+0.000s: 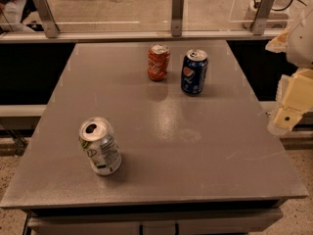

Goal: Knock 7up can over

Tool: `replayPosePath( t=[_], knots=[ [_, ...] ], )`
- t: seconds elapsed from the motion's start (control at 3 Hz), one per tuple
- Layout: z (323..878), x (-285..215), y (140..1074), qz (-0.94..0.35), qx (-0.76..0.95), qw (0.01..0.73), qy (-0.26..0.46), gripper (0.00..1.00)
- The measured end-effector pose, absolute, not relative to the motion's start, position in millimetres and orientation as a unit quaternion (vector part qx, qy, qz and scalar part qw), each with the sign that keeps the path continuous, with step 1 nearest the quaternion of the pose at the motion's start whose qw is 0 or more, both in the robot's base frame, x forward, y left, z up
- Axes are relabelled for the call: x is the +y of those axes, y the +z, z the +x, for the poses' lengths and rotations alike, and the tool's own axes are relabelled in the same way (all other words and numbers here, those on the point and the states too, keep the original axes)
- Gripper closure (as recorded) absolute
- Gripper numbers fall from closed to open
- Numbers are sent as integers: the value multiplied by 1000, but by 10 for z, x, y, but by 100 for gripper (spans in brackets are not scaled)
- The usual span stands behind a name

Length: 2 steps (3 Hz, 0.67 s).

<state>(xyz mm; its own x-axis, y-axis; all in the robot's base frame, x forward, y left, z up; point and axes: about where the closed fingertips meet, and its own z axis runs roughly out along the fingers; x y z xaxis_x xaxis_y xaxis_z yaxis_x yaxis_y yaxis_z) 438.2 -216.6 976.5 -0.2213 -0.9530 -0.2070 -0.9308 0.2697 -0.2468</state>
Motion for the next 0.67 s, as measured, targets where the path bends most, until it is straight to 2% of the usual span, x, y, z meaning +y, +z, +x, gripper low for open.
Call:
replayPosePath(
  t=[0.33,0.67],
  knots=[
    [4390,-2146,9780,-603,780,166,-32,0],
    [4450,-1896,9841,-609,759,229,5,0]
  ],
)
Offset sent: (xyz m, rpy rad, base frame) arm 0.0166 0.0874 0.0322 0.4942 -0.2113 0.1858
